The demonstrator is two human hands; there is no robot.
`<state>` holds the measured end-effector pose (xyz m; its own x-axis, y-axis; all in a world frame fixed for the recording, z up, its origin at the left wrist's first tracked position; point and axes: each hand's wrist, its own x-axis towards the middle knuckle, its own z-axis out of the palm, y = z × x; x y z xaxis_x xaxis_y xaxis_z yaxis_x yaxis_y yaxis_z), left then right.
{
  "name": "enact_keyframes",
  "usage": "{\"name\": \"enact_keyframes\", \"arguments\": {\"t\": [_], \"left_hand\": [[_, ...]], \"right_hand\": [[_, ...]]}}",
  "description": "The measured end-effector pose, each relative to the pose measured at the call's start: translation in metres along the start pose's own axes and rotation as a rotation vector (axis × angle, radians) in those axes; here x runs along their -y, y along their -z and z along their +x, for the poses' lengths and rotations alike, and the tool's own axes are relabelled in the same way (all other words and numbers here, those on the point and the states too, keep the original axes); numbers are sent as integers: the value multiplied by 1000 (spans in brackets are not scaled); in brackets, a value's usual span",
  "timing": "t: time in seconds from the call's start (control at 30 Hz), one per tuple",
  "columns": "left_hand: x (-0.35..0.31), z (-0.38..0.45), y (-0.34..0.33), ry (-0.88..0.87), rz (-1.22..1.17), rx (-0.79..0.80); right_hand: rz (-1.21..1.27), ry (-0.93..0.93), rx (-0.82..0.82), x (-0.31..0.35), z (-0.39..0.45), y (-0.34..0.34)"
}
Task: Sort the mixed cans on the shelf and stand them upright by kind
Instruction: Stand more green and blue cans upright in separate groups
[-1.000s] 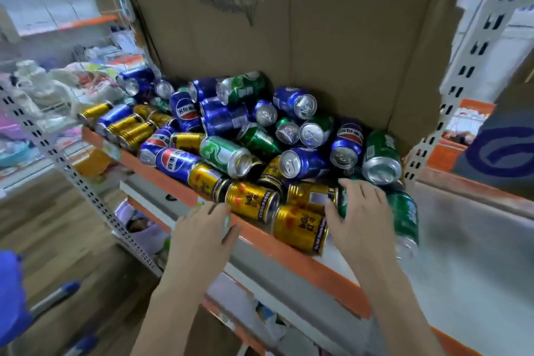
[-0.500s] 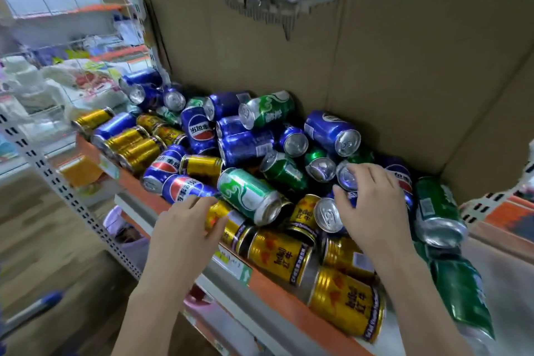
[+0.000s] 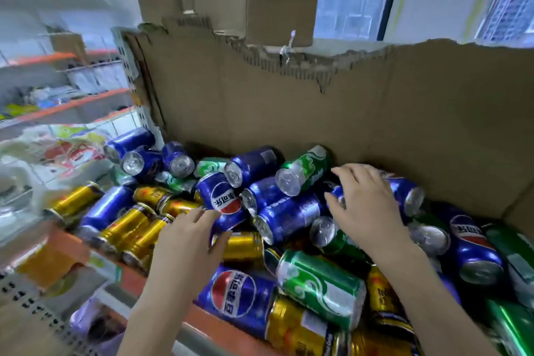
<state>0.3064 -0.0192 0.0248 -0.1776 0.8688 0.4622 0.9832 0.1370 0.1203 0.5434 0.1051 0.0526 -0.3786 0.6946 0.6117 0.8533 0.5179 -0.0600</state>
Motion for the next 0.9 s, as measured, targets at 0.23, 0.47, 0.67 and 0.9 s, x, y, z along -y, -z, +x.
{"name": "enact_keyframes", "arguments": {"t": [0.23,0.47,0.67,0.9], "left_hand": [[43,61,1,-114,38,-3],[0,130,-11,-391,7,-90],[-23,161,-25,-380,36,90],[-16,201,-41,-164,102,506]], "right_hand": [[-216,-154,168,-12,28,2],[-326,-363,562,-53,25,21],[-233,-398,529,-53,24,16],[-291,-420,372,-40,17,13]]}}
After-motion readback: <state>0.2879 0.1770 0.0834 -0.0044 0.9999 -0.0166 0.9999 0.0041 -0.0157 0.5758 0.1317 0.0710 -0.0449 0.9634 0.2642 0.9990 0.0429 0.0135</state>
